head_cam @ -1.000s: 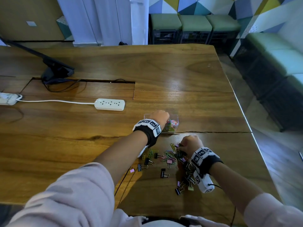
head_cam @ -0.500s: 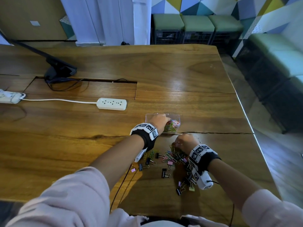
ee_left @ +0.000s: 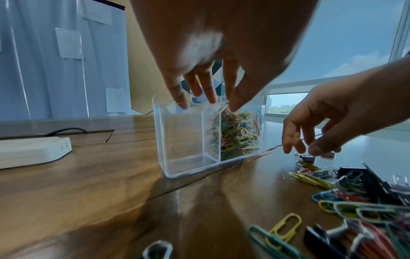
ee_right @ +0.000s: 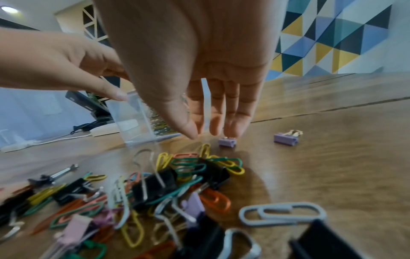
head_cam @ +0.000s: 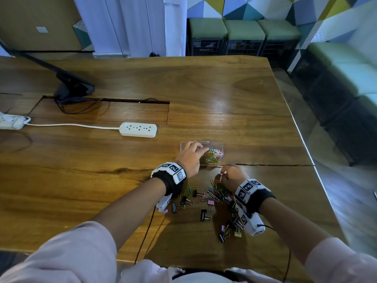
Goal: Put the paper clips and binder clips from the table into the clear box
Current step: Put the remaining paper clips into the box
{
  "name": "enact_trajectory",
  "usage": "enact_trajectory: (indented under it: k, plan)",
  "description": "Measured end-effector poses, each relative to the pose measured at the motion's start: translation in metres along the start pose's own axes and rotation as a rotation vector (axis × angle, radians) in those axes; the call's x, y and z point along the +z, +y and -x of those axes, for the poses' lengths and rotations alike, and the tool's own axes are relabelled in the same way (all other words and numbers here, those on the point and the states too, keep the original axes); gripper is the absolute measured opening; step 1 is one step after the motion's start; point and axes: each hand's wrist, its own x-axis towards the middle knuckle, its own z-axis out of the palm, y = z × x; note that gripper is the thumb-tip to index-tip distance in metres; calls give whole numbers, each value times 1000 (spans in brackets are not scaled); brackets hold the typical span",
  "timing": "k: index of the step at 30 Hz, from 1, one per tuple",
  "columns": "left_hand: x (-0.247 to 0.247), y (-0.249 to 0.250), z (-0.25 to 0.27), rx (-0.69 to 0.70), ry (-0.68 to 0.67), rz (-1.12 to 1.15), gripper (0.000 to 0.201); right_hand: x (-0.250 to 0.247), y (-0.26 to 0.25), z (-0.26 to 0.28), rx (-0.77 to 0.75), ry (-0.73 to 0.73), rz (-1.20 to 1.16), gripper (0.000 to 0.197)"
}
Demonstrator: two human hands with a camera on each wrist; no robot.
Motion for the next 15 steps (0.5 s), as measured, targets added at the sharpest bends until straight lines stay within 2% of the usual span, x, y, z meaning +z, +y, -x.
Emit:
enact_trajectory:
  k: [3, 7, 12, 15]
  plan:
    - [0, -1, 11, 96, 59, -80, 56, 9, -10, 3, -22, -23, 64, 34]
    - [6, 1, 22, 169, 24, -119, 45, 20, -17, 10, -147, -11, 92, 43]
    - [17, 1, 34, 177, -176, -66, 33, 20, -16, 20, -275, -108, 106, 55]
    - [27, 4, 40, 155, -302, -109, 38, 21, -15, 22, -268, -109, 97, 60]
